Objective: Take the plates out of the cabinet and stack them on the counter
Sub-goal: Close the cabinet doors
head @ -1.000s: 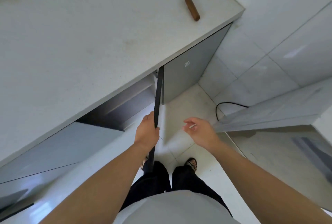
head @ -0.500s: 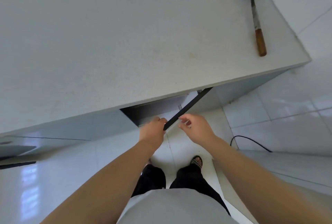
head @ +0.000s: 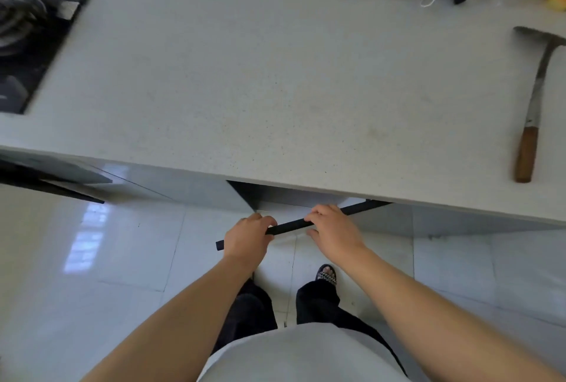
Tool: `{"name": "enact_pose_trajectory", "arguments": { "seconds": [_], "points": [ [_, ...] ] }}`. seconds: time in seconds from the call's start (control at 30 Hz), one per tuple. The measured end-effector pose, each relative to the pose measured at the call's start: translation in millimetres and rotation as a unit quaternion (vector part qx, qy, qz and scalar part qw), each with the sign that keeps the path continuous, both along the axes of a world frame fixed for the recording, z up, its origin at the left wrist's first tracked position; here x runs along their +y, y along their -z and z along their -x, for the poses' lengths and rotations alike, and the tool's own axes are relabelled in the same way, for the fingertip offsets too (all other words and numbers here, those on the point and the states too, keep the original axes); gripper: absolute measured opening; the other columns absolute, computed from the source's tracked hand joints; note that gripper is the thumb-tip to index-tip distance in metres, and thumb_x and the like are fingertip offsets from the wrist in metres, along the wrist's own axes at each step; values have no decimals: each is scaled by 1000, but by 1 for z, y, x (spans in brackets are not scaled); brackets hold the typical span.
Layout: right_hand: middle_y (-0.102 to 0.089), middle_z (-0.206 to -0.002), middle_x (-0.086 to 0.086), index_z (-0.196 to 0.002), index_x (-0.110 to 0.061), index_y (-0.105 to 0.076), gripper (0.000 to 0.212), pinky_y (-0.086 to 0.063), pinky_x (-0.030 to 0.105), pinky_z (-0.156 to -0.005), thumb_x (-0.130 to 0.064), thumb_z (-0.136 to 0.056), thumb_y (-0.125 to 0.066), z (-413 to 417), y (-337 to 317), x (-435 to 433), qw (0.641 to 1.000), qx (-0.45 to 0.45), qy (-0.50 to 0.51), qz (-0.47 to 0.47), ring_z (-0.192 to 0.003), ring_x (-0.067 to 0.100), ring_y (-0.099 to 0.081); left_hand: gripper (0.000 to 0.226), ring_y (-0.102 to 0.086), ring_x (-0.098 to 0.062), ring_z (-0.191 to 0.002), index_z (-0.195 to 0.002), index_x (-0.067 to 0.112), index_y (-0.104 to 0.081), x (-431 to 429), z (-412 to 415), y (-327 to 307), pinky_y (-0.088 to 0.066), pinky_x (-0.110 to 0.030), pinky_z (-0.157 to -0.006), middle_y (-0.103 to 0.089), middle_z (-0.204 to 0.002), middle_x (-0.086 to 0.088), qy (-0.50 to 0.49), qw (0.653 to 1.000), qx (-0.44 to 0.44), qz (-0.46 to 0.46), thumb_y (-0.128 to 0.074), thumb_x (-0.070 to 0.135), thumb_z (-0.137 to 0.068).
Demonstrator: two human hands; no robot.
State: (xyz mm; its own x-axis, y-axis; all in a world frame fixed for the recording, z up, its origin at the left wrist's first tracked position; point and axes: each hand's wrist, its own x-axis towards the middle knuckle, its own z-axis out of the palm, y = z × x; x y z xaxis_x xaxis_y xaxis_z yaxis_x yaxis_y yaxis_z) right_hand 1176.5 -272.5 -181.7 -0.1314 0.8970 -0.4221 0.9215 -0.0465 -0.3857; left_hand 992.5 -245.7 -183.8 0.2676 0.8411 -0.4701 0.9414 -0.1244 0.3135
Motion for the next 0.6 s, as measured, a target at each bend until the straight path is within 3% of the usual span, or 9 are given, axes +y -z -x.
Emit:
{"name": "enact_pose_trajectory", "arguments": {
  "seconds": [0.2, 0.3, 0.6],
  "points": [
    [-55, -119, 1, -118, -13, -57, 26, -46, 32, -80, -12, -93, -50, -10, 6, 6, 996, -5, -81, -38, -109, 20, -47, 24, -56, -19, -99, -115, 28, -60, -14, -8, -2, -39, -27, -66, -60, -107, 3, -66, 997, 9, -26, -52, 29, -92],
    [-55, -114, 1, -113, -14, -58, 26, -40, 28, -67, -4, -89, -52, -12, 12, 9, 994, -16, -100, -45, -105, 20, -48, 24, -56, -18, -99, -114, 27, -60, -21, -10, -2, -43, -28, -67, -61, -107, 5, -103, 994, 7, -37, -52, 26, -92],
    [-54, -106, -1, -102, -12, -59, 18, -43, 27, -59, -4, -86, -58, -14, 19, 15, 991, -43, -116, -54, -97, 17, -47, 17, -56, -19, -96, -105, 28, -62, -15, 9, -7, -45, -31, -69, -61, -103, 6, -148, 987, 45, -42, -52, 24, -92]
  ]
}}
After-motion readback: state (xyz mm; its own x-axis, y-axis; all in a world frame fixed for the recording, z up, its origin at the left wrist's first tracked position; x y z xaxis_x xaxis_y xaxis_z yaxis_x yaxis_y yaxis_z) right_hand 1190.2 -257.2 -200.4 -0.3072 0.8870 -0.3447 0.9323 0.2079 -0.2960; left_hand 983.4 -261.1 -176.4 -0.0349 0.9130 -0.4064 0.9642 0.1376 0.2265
